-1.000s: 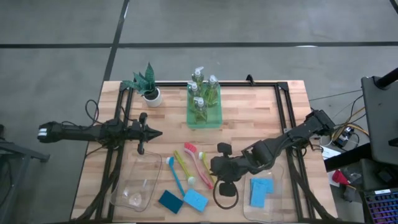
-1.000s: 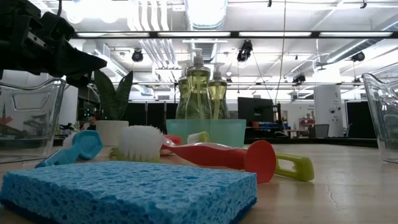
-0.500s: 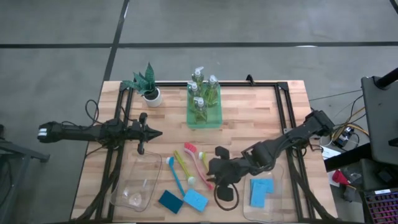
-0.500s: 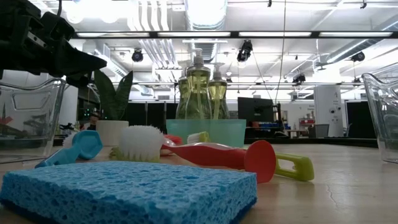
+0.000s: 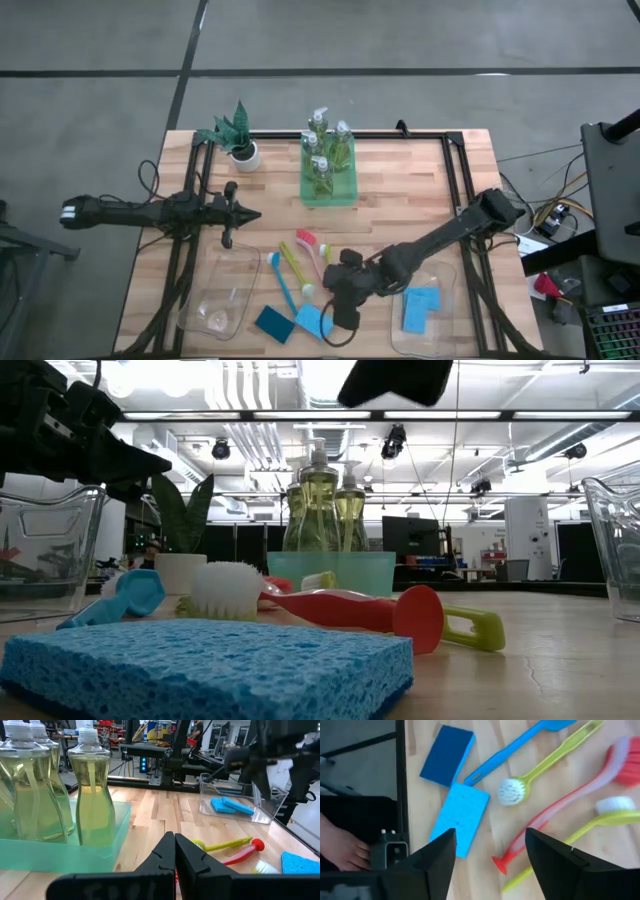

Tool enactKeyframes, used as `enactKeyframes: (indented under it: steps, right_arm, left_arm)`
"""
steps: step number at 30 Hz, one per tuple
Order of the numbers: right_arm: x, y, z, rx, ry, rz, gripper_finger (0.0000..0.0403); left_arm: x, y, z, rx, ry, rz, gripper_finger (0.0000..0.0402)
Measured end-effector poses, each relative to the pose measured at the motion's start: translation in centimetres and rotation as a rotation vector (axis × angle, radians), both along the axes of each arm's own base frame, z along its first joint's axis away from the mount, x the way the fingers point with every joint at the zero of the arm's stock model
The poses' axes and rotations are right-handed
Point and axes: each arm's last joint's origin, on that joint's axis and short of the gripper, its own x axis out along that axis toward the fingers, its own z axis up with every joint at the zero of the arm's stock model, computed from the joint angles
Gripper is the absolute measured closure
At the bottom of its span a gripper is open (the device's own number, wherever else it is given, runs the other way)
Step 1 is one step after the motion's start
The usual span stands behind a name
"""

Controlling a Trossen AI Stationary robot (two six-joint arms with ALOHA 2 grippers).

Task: Pick & Place Kitchen Sink Supplies
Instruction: Put the right blue sponge into the right transparent bin

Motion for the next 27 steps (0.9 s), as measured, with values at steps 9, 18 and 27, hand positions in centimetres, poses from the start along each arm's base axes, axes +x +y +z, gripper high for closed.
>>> enactKeyframes:
  steps: [9,18,27]
  right_arm:
    - [3.0,0.3,-3.5,0.001,0.072,0.023,0.0166]
    - [5.8,1.2,-4.6,0.112,0.133,0.097,0.0177]
    - [6.6,0.8,-3.9,0.094,0.129,0.112,0.0179]
  left_arm:
    - [0.0,0.0,-0.1,0.0,0.013,0.001,0.0401]
    - [0.0,0.0,-0.3,0.0,0.03,0.001,0.0401]
    - [0.0,0.0,-0.3,0.0,0.032,0.0,0.0401]
